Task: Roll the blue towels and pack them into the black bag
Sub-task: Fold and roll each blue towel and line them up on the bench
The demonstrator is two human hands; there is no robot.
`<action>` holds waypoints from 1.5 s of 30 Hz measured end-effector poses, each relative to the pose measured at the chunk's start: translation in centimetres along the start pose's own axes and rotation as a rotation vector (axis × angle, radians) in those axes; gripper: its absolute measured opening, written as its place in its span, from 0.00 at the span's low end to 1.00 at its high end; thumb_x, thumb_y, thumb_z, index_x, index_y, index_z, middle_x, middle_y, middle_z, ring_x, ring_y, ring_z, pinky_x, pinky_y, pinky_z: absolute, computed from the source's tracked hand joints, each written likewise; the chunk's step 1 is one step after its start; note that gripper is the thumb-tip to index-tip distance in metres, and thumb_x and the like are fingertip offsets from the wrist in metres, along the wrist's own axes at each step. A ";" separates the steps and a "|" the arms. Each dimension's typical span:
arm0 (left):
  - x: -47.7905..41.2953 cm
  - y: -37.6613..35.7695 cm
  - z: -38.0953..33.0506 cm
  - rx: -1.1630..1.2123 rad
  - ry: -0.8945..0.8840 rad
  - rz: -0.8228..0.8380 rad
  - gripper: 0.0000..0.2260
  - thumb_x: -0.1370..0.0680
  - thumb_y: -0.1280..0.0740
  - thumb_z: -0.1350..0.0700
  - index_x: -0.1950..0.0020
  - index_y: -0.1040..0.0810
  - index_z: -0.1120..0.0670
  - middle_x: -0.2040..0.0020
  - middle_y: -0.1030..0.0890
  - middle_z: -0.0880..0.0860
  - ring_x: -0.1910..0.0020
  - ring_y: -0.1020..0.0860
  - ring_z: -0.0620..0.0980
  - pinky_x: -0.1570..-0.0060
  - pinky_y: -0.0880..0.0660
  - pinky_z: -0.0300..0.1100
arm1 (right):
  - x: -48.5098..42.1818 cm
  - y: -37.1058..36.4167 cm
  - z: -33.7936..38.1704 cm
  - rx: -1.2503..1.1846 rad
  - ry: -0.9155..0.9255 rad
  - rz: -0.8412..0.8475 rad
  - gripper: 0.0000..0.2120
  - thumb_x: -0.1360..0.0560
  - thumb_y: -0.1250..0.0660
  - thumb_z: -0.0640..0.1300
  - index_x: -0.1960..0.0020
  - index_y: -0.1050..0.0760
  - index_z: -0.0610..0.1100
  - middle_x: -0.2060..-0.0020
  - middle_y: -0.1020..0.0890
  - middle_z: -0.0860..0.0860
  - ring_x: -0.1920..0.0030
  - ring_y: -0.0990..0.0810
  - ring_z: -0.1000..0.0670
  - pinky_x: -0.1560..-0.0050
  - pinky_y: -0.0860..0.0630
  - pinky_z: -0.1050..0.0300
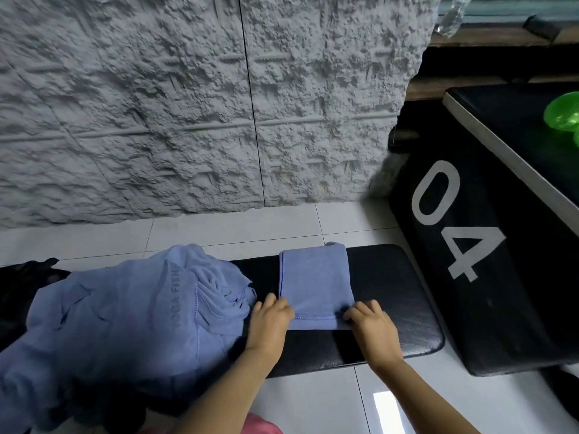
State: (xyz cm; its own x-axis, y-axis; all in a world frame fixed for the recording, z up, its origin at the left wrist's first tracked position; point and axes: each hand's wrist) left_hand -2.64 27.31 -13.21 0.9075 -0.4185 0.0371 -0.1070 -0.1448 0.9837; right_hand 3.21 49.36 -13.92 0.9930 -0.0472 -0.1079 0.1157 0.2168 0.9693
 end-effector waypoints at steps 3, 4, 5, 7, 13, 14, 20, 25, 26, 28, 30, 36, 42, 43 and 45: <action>0.7 -0.6 0.7 -0.097 -0.141 -0.034 0.14 0.45 0.21 0.60 0.68 0.21 0.48 0.68 0.24 0.44 0.64 0.26 0.49 0.67 0.27 0.42 | 0.9 -0.5 -0.7 -0.004 0.149 -0.058 0.14 0.41 0.21 0.41 0.57 0.21 0.49 0.59 0.21 0.57 0.60 0.30 0.51 0.70 0.30 0.58; 1.0 -0.7 1.0 -0.068 -0.166 -0.029 0.12 0.43 0.21 0.57 0.66 0.21 0.47 0.67 0.24 0.43 0.64 0.25 0.48 0.67 0.27 0.42 | 1.0 -0.4 -0.9 -0.017 0.174 -0.055 0.15 0.40 0.21 0.43 0.55 0.20 0.50 0.57 0.21 0.58 0.58 0.31 0.51 0.69 0.29 0.58; 1.1 -0.5 1.2 -0.039 -0.179 -0.009 0.12 0.42 0.21 0.53 0.64 0.21 0.47 0.65 0.23 0.42 0.63 0.25 0.48 0.66 0.26 0.41 | 1.1 -0.4 -1.1 -0.015 0.189 -0.051 0.16 0.39 0.21 0.44 0.54 0.21 0.50 0.55 0.21 0.58 0.57 0.31 0.52 0.68 0.28 0.58; 1.4 -0.2 1.4 0.024 -0.148 0.026 0.15 0.41 0.21 0.51 0.58 0.20 0.45 0.59 0.21 0.40 0.59 0.24 0.46 0.61 0.25 0.40 | 0.9 -0.3 -1.2 -0.039 0.167 -0.019 0.17 0.38 0.22 0.43 0.52 0.21 0.51 0.53 0.21 0.60 0.54 0.30 0.52 0.65 0.27 0.59; 1.0 0.2 0.3 0.279 0.108 -0.002 0.11 0.21 0.41 0.58 0.40 0.29 0.46 0.43 0.25 0.41 0.45 0.30 0.47 0.45 0.35 0.39 | 0.5 -0.8 -0.8 -0.423 -0.221 0.099 0.16 0.28 0.32 0.42 0.47 0.25 0.60 0.51 0.25 0.57 0.48 0.29 0.53 0.53 0.27 0.61; 0.9 0.1 0.2 0.302 0.144 -0.004 0.11 0.20 0.42 0.57 0.40 0.29 0.46 0.43 0.25 0.42 0.45 0.30 0.48 0.45 0.34 0.40 | 0.4 -0.9 -0.9 -0.437 -0.264 0.127 0.15 0.27 0.33 0.43 0.45 0.26 0.61 0.52 0.27 0.55 0.49 0.29 0.52 0.53 0.28 0.61; 0.1 0.5 0.0 0.298 0.304 0.131 0.07 0.19 0.45 0.55 0.42 0.33 0.51 0.48 0.22 0.52 0.46 0.28 0.52 0.44 0.35 0.43 | -0.5 -0.3 -1.6 -0.543 -0.395 0.212 0.12 0.28 0.31 0.51 0.50 0.33 0.55 0.58 0.22 0.56 0.52 0.26 0.52 0.54 0.25 0.53; -0.7 1.5 -0.3 0.364 0.418 0.297 0.07 0.22 0.41 0.53 0.46 0.33 0.54 0.48 0.21 0.55 0.46 0.24 0.57 0.45 0.28 0.48 | -1.3 -0.3 -1.6 -0.539 -0.529 0.307 0.14 0.32 0.30 0.55 0.52 0.32 0.52 0.57 0.22 0.53 0.56 0.23 0.51 0.61 0.26 0.53; -0.8 1.5 -0.4 0.330 0.430 0.285 0.08 0.22 0.40 0.53 0.46 0.33 0.54 0.47 0.22 0.56 0.46 0.25 0.57 0.46 0.28 0.48 | -1.4 -0.3 -1.4 -0.484 -0.521 0.293 0.14 0.32 0.31 0.55 0.52 0.31 0.52 0.56 0.23 0.53 0.55 0.25 0.52 0.63 0.28 0.55; -0.9 1.2 -0.3 0.201 0.408 0.207 0.09 0.23 0.38 0.52 0.45 0.31 0.53 0.45 0.24 0.54 0.43 0.27 0.56 0.46 0.29 0.48 | -1.4 -0.2 -0.9 -0.361 -0.430 0.197 0.12 0.30 0.30 0.52 0.51 0.30 0.51 0.55 0.26 0.55 0.54 0.31 0.51 0.63 0.32 0.57; -0.6 1.3 -0.1 0.082 0.274 0.092 0.07 0.25 0.34 0.55 0.49 0.26 0.51 0.47 0.25 0.50 0.45 0.28 0.53 0.48 0.29 0.47 | -1.3 0.1 -0.5 -0.253 -0.257 0.066 0.09 0.30 0.28 0.45 0.54 0.27 0.50 0.57 0.26 0.56 0.56 0.33 0.51 0.64 0.34 0.58; 0.8 -0.6 1.7 -0.077 -0.137 -0.068 0.11 0.37 0.22 0.48 0.63 0.21 0.47 0.61 0.24 0.43 0.60 0.28 0.47 0.60 0.32 0.42 | 1.2 -0.3 -1.6 0.035 0.261 -0.038 0.12 0.32 0.27 0.45 0.50 0.25 0.52 0.51 0.21 0.58 0.54 0.28 0.52 0.61 0.30 0.60; 1.8 -0.7 1.5 0.112 -0.051 -0.009 0.21 0.40 0.20 0.53 0.49 0.21 0.47 0.50 0.23 0.40 0.53 0.28 0.45 0.51 0.31 0.38 | 1.3 -0.4 -1.9 -0.093 0.148 -0.008 0.19 0.32 0.25 0.43 0.43 0.23 0.53 0.43 0.23 0.59 0.44 0.30 0.51 0.54 0.33 0.59; 1.8 -0.7 1.4 0.201 0.005 -0.013 0.19 0.35 0.23 0.56 0.46 0.21 0.47 0.47 0.24 0.40 0.50 0.29 0.44 0.48 0.30 0.38 | 1.2 -0.4 -1.9 -0.153 0.106 -0.019 0.18 0.32 0.25 0.41 0.44 0.22 0.53 0.44 0.22 0.60 0.44 0.31 0.52 0.52 0.32 0.59; 1.7 -0.5 0.9 0.353 0.122 -0.015 0.16 0.27 0.30 0.58 0.41 0.24 0.45 0.44 0.24 0.41 0.46 0.29 0.45 0.43 0.32 0.38 | 1.0 -0.5 -1.8 -0.313 -0.003 -0.020 0.19 0.31 0.26 0.38 0.44 0.21 0.54 0.47 0.22 0.63 0.46 0.33 0.55 0.50 0.29 0.58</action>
State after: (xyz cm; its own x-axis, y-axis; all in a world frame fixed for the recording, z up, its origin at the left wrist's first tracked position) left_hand -1.47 25.84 -13.77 0.9495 -0.3068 0.0650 -0.2076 -0.4595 0.8636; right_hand 4.17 50.95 -14.93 0.9905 -0.0570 -0.1249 0.1365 0.5054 0.8520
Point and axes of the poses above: each hand's wrist, its own x-axis away from the middle knuckle, its own y-axis out of the back of the hand, z = x × y
